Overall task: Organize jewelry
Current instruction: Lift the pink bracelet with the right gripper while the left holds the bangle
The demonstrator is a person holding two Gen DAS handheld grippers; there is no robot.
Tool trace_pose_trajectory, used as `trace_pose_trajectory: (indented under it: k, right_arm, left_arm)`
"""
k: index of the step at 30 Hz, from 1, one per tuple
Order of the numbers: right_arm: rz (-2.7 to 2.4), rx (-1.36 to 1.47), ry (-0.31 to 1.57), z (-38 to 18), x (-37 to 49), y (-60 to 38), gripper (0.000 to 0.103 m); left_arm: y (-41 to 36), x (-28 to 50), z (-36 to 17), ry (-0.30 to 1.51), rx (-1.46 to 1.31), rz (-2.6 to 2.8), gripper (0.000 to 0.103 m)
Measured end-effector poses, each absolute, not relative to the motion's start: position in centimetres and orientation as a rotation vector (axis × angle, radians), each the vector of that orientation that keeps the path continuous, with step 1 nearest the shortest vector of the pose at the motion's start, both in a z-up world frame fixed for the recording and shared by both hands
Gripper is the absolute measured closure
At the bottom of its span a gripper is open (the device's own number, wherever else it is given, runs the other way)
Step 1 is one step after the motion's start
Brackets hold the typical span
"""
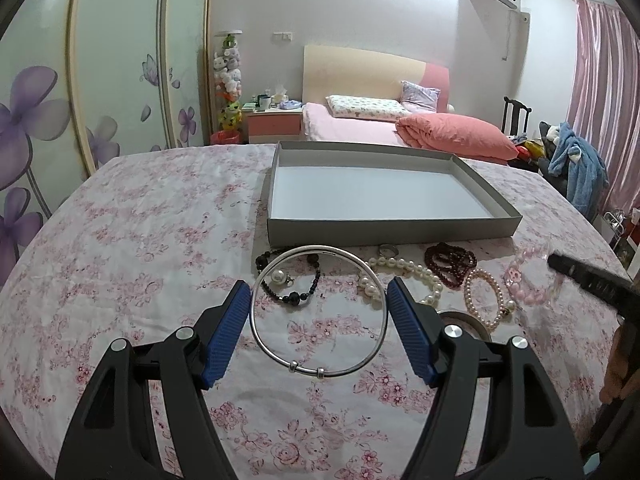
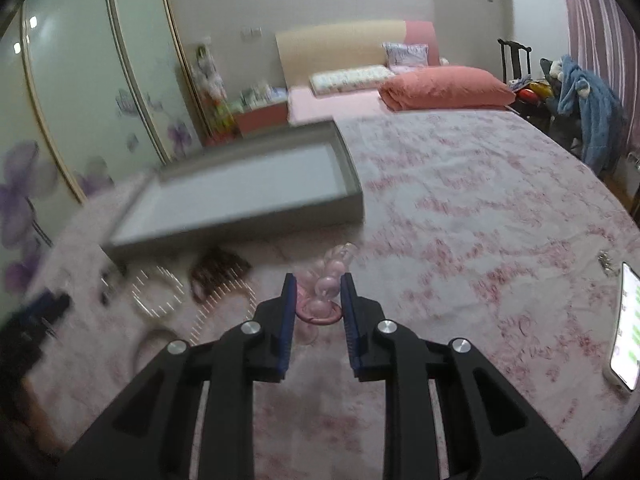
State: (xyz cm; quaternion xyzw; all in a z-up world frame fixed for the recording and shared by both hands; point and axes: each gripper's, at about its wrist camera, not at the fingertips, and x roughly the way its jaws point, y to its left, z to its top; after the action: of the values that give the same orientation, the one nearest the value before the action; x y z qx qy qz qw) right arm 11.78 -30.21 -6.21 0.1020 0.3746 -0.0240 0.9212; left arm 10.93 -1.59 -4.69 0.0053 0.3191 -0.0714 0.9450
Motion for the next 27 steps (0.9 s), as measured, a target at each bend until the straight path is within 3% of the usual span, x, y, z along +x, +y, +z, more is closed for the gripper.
trace_pose_trajectory:
  k: [8,10,15,17,18,27]
  right_arm:
    - [-0.108,0.215,0.89,-9.0,12.6,-31.7,0.079]
    - [-0.117,0.216,0.898,-9.0,13.0,-31.8,0.068]
    - [-0.147,0.197,0.899,-9.1,14.5,-32.1,0.066]
    - [-0.159,0.161,0.898,-9.2,15.0,-32.0,0.069]
    - [-0.166,0.137,0.897,-9.3,15.1,-31.8,0.084]
    - [-0.091,0.226,0.758,-7.2,12.3,-32.4,0.085]
  left_arm:
    - [-1.6,10.9,-4.6,0.647,0.011,-0.143,0.033]
    - [-1.6,10.8,-4.6,0.647,0.009,-0.143,0.033]
    - [-1.5,10.8,-4.5,0.647,0.01,-0.144,0.033]
    - [-1.5,10.8,-4.5,0.647,0.01,-0.144,0.033]
    - [-1.5,10.8,-4.5,0.647,0.009,-0.144,0.033]
    - [-1.5,10.8,-4.3,0.639,0.011,-0.143,0.033]
